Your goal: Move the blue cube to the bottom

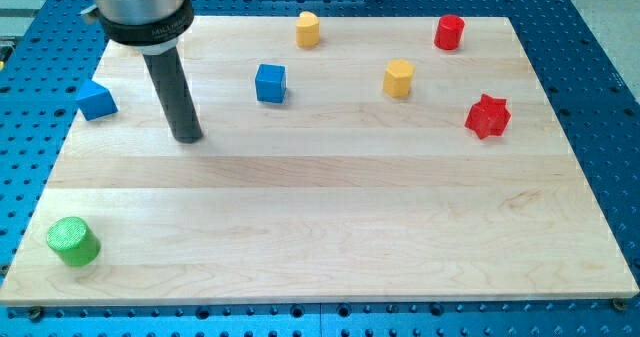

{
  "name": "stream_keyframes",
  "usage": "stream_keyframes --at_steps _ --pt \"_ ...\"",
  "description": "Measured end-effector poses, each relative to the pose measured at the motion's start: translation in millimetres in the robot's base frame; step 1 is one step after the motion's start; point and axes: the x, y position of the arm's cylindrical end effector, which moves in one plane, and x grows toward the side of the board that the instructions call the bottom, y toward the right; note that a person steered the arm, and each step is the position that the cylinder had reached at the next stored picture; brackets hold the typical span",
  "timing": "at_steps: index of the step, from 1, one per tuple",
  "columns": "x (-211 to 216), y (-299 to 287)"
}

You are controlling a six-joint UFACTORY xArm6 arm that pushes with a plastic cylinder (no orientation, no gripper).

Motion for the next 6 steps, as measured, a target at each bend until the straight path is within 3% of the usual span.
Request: stream_keyframes --at_steps 3,4,5,6 --pt "-80 7" --pt "-91 42" --pt "-93 94" --pt "-48 127"
